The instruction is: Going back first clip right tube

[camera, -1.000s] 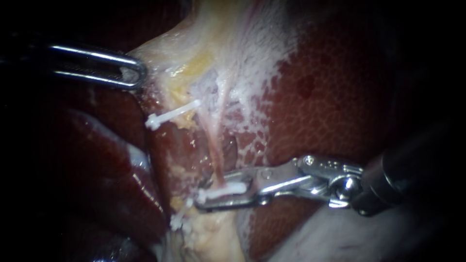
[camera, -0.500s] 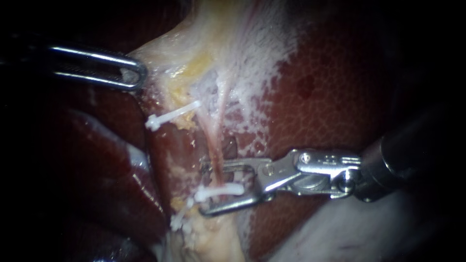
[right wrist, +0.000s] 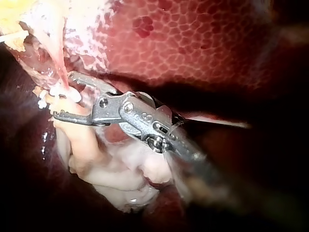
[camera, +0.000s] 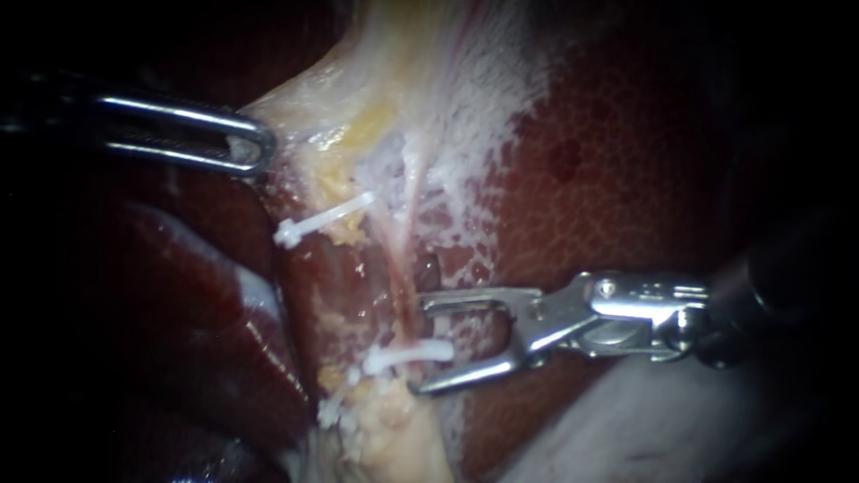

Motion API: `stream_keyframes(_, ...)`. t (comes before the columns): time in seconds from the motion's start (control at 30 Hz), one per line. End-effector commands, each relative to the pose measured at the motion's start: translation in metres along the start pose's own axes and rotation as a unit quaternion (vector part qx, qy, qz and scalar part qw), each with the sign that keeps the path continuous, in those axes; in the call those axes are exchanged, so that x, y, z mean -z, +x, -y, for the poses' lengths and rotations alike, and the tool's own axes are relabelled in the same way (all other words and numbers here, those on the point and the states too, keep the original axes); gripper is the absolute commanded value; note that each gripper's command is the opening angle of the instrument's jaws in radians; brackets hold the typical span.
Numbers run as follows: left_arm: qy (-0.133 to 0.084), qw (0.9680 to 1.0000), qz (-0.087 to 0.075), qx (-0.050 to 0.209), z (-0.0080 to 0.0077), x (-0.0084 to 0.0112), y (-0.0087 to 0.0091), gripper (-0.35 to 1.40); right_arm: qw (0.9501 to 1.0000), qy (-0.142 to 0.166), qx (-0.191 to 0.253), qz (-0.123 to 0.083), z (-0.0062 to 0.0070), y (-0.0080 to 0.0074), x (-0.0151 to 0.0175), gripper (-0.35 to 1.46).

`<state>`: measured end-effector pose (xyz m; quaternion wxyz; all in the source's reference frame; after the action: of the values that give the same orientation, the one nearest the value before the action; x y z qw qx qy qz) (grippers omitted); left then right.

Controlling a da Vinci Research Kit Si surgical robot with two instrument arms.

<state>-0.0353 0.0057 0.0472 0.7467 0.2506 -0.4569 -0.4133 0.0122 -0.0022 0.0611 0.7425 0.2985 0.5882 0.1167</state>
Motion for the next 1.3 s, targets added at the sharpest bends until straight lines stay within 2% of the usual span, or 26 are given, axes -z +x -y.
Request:
stream_keyframes(0.03,0.000,1.0000,0.000,0.000,-0.0001,0.0000,0.0000,-0.35,1.0000,-0.003,0.004,0.000,0.0000,0.0002,0.0006,0.60)
stream_keyframes(0.3,0.001,1.0000,0.000,-0.001,-0.0001,-0.0002,0.0003,-0.35,0.9994,-0.017,0.030,-0.001,0.0001,0.0021,0.0047,0.60)
stream_keyframes(0.53,0.002,1.0000,-0.001,-0.002,-0.0003,-0.0004,0.0005,-0.35,0.9991,-0.021,0.037,-0.001,0.0002,0.0033,0.0062,0.60)
stream_keyframes(1.13,0.004,1.0000,0.000,-0.006,-0.0007,-0.0010,0.0010,-0.35,0.9984,-0.022,0.052,0.000,0.0005,0.0040,0.0075,0.60)
stream_keyframes(1.3,0.004,1.0000,-0.002,-0.006,-0.0016,-0.0018,0.0016,-0.35,0.9984,-0.021,0.052,0.000,0.0006,0.0039,0.0077,0.60)
